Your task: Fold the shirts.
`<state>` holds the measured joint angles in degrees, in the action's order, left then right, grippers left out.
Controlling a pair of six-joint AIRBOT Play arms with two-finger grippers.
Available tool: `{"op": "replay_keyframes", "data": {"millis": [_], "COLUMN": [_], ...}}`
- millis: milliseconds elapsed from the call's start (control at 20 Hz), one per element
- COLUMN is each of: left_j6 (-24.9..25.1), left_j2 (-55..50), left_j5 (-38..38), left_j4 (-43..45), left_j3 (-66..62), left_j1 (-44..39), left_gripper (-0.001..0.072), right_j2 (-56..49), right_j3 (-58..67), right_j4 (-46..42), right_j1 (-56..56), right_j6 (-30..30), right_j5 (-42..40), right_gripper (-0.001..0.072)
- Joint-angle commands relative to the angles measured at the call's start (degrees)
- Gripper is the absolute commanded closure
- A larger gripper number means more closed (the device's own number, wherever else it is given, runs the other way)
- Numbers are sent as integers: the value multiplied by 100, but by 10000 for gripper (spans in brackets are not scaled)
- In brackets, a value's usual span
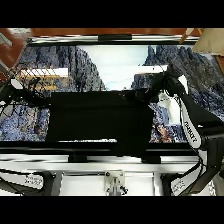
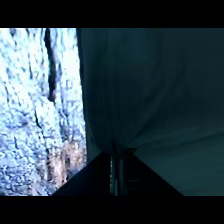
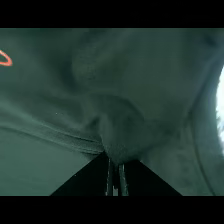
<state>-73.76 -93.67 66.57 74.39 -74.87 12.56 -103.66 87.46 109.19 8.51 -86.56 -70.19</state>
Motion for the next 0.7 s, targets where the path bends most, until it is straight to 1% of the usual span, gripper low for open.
{"op": "replay_keyframes", "data": {"millis": [0,50,100,150,200,250,300,400,500,550,650], "left_j6": [-68,-68,-66,-66,-59,-35,-37,-20,256,372,446], "left_j2": [-149,-173,-177,-160,-131,-107,-81,-26,173,404,916], "left_j5": [175,221,310,442,636,844,1084,1757,2240,2214,1978], "left_j4": [39,35,24,24,26,31,26,17,-328,-584,-684], "left_j3": [2,2,0,-2,-2,-2,-2,4,199,490,1285], "left_j1": [2,4,7,17,48,107,197,466,802,1010,1405], "left_gripper": [674,667,524,285,112,94,94,94,93,92,89], "right_j2": [15,22,48,116,238,411,608,1029,1458,1694,2177], "right_j3": [-140,-138,-136,-133,-133,-133,-133,-138,-332,-577,-1167], "right_j4": [-15,9,52,101,85,-35,-216,-671,-1172,-1320,-1196], "right_j1": [50,46,46,46,46,33,2,-160,-446,-636,-1106], "right_j6": [83,85,85,52,13,-46,-76,-229,-476,-476,-479], "right_j5": [-98,-55,-55,-94,-192,-330,-516,-1178,-1869,-1958,-1899], "right_gripper": [641,555,339,196,196,197,197,197,196,196,197]}}
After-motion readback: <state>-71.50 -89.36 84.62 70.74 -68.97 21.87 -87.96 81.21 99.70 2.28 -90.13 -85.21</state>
